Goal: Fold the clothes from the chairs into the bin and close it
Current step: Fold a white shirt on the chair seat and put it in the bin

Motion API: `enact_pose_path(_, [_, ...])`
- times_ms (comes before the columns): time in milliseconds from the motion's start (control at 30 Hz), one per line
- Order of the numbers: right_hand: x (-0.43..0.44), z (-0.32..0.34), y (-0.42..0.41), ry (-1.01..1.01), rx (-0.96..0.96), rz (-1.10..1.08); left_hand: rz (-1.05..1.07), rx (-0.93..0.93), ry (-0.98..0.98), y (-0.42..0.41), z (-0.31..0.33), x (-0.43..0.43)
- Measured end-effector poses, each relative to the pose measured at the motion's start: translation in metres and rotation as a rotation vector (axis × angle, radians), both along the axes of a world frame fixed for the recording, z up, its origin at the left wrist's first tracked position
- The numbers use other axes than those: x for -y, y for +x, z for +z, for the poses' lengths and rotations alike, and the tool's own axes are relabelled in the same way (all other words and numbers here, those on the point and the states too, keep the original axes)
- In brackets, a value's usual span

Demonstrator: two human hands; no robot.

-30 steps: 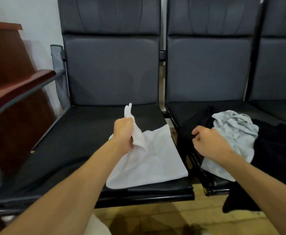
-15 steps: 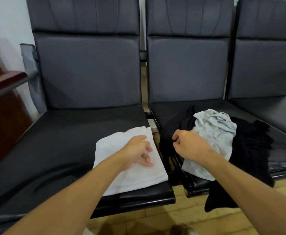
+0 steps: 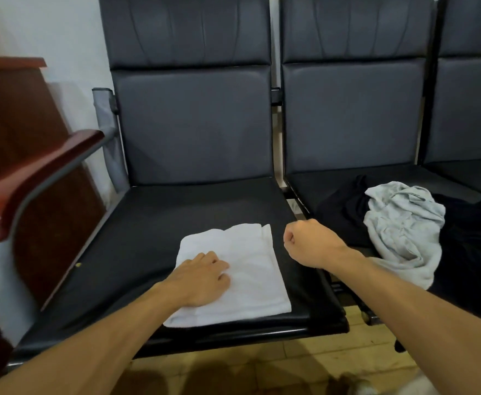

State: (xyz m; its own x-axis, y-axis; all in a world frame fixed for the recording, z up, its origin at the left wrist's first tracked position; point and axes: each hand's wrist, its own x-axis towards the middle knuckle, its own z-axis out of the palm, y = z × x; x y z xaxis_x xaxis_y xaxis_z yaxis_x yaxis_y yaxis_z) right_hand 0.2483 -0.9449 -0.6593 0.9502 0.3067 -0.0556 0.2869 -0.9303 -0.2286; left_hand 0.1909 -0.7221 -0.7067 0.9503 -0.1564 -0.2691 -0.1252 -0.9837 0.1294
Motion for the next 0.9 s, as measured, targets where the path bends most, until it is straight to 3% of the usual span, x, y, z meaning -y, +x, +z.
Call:
enact_pose_path(100, [-0.027, -0.002, -0.005, -0.049, -0.032, 0.060, 0.042, -0.060, -0.047, -0.011, 0.008, -0.035])
enact_pose_path(167, [-0.047, -0.006, -0.010, -0.090, -0.041, 0.087, 0.112, -0.070, -0.280, -0.020, 0.015, -0.053])
enact_pose_path(233, [-0.066, -0.011, -0.012, -0.135, -0.032, 0.095, 0.236, 0.061, -0.444, -0.023, 0.016, -0.072])
enact_pose_path(300, [-0.079, -0.013, -0.012, -0.168, -0.025, 0.073, 0.436, 0.215, -0.392, -0.018, 0.010, -0.096])
enact_pose_path(367, [-0.086, -0.013, -0.010, -0.183, -0.055, 0.023, 0.611, 0.224, -0.274, -0.017, 0.004, -0.114])
enact_pose_path(467, [-0.090, -0.018, -0.006, -0.243, -0.140, -0.040, 0.733, 0.013, -0.081, -0.023, 0.004, -0.117])
enact_pose_path(533, [-0.093, -0.026, -0.002, -0.261, -0.205, -0.059, 0.741, -0.083, -0.124, -0.022, 0.007, -0.109])
enact_pose_path(633, [-0.101, -0.034, 0.003, -0.197, -0.277, -0.052, 0.748, -0.134, -0.273, -0.013, 0.006, -0.100])
enact_pose_path(767, [-0.111, -0.033, 0.004, -0.109, -0.335, -0.023, 0.766, -0.020, -0.539, -0.009, 0.006, -0.091])
enact_pose_path(900, [-0.112, -0.027, 0.008, 0.152, -0.371, -0.073, 0.826, 0.049, -0.724, 0.000, 0.010, -0.086])
